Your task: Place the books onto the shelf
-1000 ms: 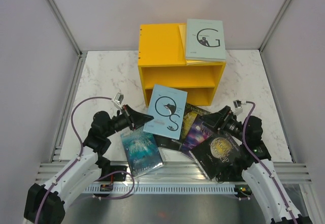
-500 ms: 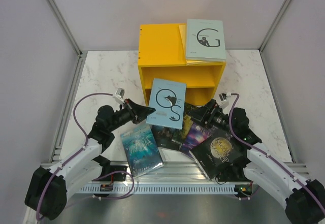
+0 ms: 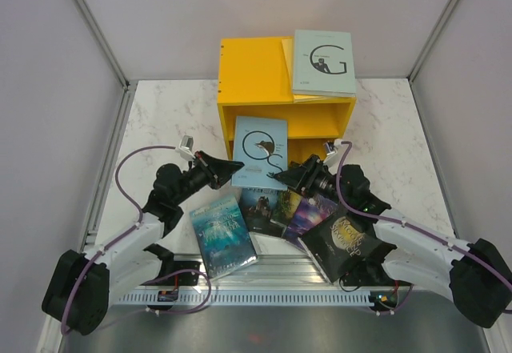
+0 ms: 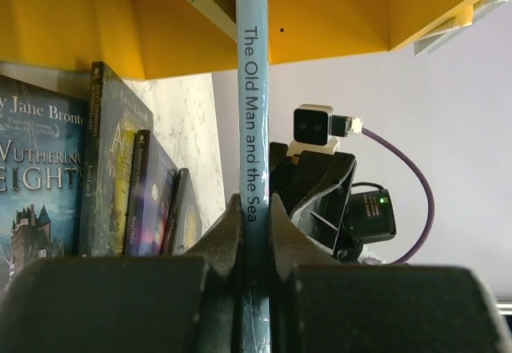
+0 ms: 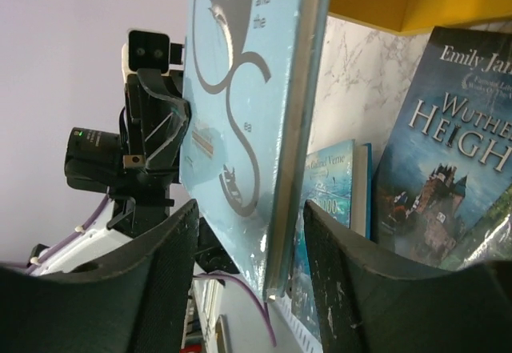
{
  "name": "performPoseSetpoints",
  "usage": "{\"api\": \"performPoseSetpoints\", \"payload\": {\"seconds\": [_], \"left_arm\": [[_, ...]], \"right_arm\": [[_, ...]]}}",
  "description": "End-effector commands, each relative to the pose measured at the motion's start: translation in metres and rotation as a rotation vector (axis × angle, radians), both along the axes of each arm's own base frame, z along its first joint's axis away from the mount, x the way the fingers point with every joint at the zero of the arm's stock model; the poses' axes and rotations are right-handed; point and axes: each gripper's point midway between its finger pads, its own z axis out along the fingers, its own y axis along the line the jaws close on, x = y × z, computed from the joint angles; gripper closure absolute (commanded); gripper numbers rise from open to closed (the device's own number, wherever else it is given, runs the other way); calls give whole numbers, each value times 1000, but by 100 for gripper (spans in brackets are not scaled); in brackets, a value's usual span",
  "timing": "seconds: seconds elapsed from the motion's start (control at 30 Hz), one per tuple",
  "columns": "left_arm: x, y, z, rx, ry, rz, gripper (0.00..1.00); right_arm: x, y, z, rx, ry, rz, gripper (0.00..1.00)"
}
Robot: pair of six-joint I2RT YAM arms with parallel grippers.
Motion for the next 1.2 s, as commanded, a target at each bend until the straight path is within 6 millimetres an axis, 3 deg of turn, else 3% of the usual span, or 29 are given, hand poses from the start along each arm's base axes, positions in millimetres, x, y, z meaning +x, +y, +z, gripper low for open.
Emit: {"api": "performPoseSetpoints", "payload": {"seconds": [0.0,0.13,0.23,0.3,0.33,0.37,0.47,0.5,0.53,0.8,0.9,1.17], "left_arm": [[11,5,36,-89,-98,48,98],[15,4,22,-80,-62,49,98],[18,2,16,-64,-48,43,98],[21,2,13,-46,-44,41,97],[22,1,11,-39,-35,35,96],[23,1,9,-29,-31,34,95],[26,1,4,-2,-21,20,81],[27,2,4,6,-23,18,64],[26,1,8,9,-33,4,58],[28,23,0,190,-39,16,15],[25,35,3,217,-46,36,8],[-1,55,2,275,-54,69,5]], "right_arm": [[12,4,37,60,-95,-43,45],[13,10,42,66,-100,-34,63],[10,20,51,99,-119,-4,63],[7,25,51,118,-111,14,80],[7,26,56,140,-119,16,97],[7,27,57,148,-120,16,100],[7,27,61,175,-127,5,100],[8,26,64,181,-132,0,100],[10,24,64,176,-127,-18,100],[22,15,89,180,-145,-105,100],[30,9,91,169,-135,-161,100],[62,9,101,101,-141,-226,100]]}}
